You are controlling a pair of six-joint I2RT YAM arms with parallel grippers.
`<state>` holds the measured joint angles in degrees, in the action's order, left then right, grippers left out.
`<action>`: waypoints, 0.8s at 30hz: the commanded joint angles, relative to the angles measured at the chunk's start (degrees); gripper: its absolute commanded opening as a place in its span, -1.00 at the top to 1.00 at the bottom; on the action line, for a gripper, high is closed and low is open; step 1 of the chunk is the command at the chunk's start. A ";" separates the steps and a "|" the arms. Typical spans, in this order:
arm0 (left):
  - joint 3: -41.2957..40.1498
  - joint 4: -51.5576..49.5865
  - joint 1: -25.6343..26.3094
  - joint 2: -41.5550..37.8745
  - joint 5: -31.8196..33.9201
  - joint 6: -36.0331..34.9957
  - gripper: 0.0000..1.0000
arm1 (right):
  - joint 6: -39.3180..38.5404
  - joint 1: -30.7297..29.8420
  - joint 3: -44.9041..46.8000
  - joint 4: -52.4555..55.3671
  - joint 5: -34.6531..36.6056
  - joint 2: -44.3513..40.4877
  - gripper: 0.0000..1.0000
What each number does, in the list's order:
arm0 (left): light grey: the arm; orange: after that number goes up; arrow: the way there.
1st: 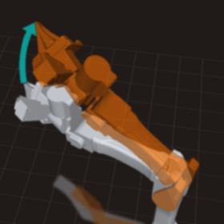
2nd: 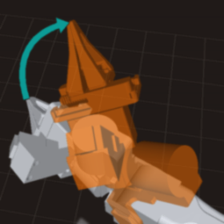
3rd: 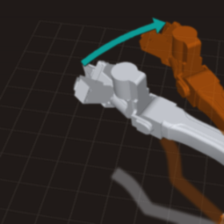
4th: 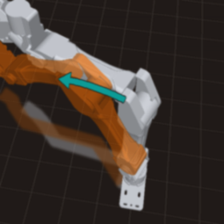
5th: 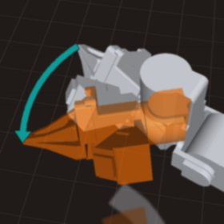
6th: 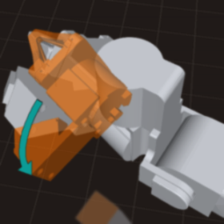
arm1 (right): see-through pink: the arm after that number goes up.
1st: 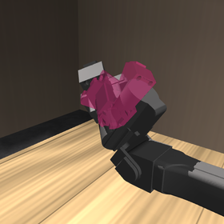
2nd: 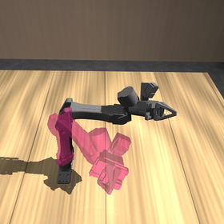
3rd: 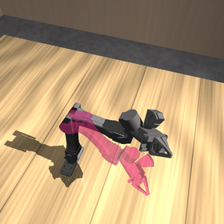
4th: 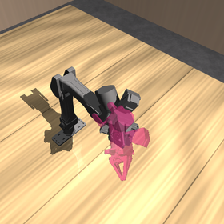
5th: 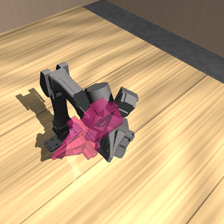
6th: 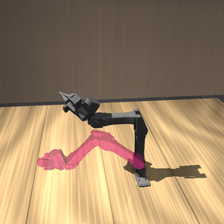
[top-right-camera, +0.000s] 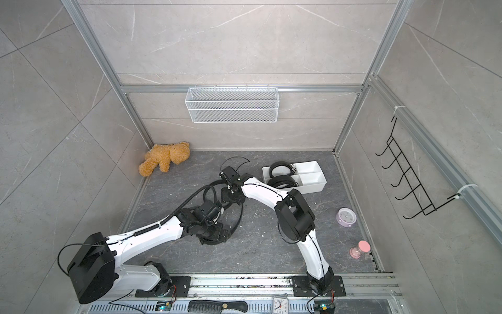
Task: Place the belts into the storage roll
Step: Roll the belt at the center of the board.
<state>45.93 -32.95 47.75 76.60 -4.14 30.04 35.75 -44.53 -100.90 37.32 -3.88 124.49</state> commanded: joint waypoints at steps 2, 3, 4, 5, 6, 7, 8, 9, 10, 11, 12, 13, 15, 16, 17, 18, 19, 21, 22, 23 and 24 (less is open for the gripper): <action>4.76 1.43 4.45 3.41 3.86 -5.57 -0.99 | -0.17 0.12 -3.71 3.84 0.20 4.45 -0.29; 5.23 1.71 4.72 4.67 3.88 -6.13 -0.99 | -0.19 0.08 -4.63 3.97 0.26 5.30 -0.28; 5.61 2.13 4.72 6.14 3.29 -6.71 -0.99 | -0.22 0.15 -5.48 4.11 0.19 6.27 -0.27; 5.90 2.46 4.78 7.38 3.24 -7.04 -0.99 | -0.18 0.21 -6.33 4.41 0.30 7.16 -0.25; 6.17 2.84 4.81 8.48 3.13 -7.48 -0.99 | -0.33 0.24 -7.47 4.92 0.20 8.09 -0.22; 6.51 3.02 4.81 9.71 3.00 -7.89 -0.99 | -0.57 0.28 -8.77 5.58 0.11 9.09 -0.19; 6.89 3.03 4.86 10.79 2.83 -8.25 -0.98 | -0.75 0.28 -9.80 6.23 0.02 9.98 -0.16; 7.38 2.75 4.81 12.14 2.75 -8.32 -0.93 | -1.00 0.39 -10.94 6.94 -0.04 10.83 -0.11; 7.96 2.15 4.82 13.68 2.80 -8.31 -0.79 | -1.34 0.34 -12.08 7.78 -0.08 11.74 -0.06; 8.62 1.58 4.81 15.09 2.95 -8.31 -0.73 | -1.71 0.35 -12.82 8.35 -0.05 12.32 0.00; 9.20 0.82 4.81 16.71 3.20 -8.35 -0.72 | -2.00 0.33 -13.50 9.08 0.02 12.94 0.07; 9.69 0.36 4.74 18.29 3.73 -7.95 -0.62 | -2.42 0.35 -13.95 9.68 0.08 13.36 0.15; 9.82 0.60 4.81 20.25 4.12 -7.24 -0.46 | -2.95 0.33 -13.95 10.28 0.28 13.58 0.33; 9.53 0.74 4.73 20.72 4.50 -6.68 -0.27 | -3.30 0.37 -13.65 10.62 0.28 13.45 0.47; 9.38 0.44 4.75 21.08 5.00 -6.13 -0.07 | -3.72 0.44 -13.27 10.83 0.48 13.20 0.57; 9.08 -0.06 4.73 21.08 5.38 -5.61 0.17 | -4.17 0.43 -12.29 10.98 0.61 12.68 0.66; 8.60 -0.84 4.74 20.56 5.97 -4.67 0.47 | -4.64 0.43 -11.00 11.01 0.81 11.94 0.72; 7.25 -2.37 4.66 18.76 7.03 -3.14 0.88 | -5.60 0.50 -7.83 10.75 0.99 10.20 0.80; 6.27 -3.09 4.64 17.58 7.30 -2.61 1.00 | -6.36 0.59 -5.92 10.75 1.23 9.10 0.81; 5.40 -3.80 4.57 16.40 7.75 -1.99 1.00 | -7.05 0.68 -4.16 10.76 1.54 8.18 0.83; 4.40 -4.77 4.31 15.17 8.28 -1.29 1.00 | -7.71 0.76 -1.84 10.70 2.12 6.83 0.85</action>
<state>52.99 -32.10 52.40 94.65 1.83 26.37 30.94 -43.62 -108.03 43.66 -3.73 133.38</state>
